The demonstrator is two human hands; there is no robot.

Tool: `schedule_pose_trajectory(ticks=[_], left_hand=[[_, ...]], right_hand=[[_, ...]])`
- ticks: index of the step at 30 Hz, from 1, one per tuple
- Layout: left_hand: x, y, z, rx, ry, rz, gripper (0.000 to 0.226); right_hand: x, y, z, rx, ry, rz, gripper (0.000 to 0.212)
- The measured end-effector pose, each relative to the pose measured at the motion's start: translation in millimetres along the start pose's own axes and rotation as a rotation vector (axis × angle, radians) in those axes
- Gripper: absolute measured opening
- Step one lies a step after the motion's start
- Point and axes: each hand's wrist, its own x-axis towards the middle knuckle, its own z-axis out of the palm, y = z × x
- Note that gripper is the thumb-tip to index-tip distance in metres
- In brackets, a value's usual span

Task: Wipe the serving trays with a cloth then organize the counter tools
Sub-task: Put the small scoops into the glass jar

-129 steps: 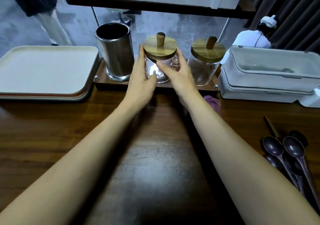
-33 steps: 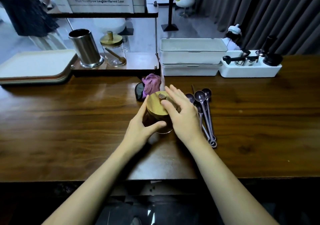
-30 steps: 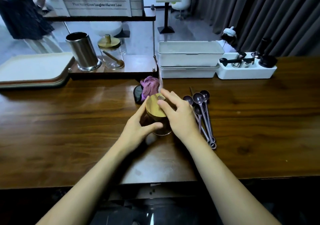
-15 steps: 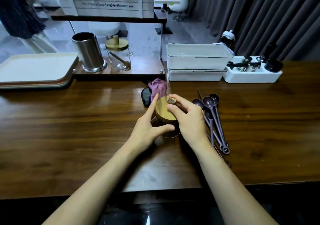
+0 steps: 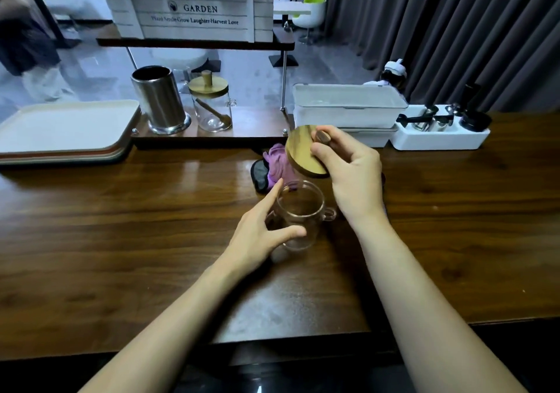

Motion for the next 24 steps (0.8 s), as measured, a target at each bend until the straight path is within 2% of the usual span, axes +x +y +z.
schedule_pose_trajectory(ticks=[4,10,15,24], left_hand=[[-17,-5,-15,0.008,0.015,-0.015,0.101],[-32,-10,-31,-0.008,-0.003,-0.039,0.102],[-37,-14,-37,-0.005,-0.042,-0.052,0.104],[-33,-16,-36,-0.010,-0.068,-0.039,0.103]], right_hand=[[4,31,-7,-0.082,0.102,0.110,0.024],[-15,80,3,-0.380,0.043,0.308,0.025],[-33,90,10,-0.542,0.002,0.304,0.027],[-40,91,9,-0.583,-0.087,0.290,0.029]])
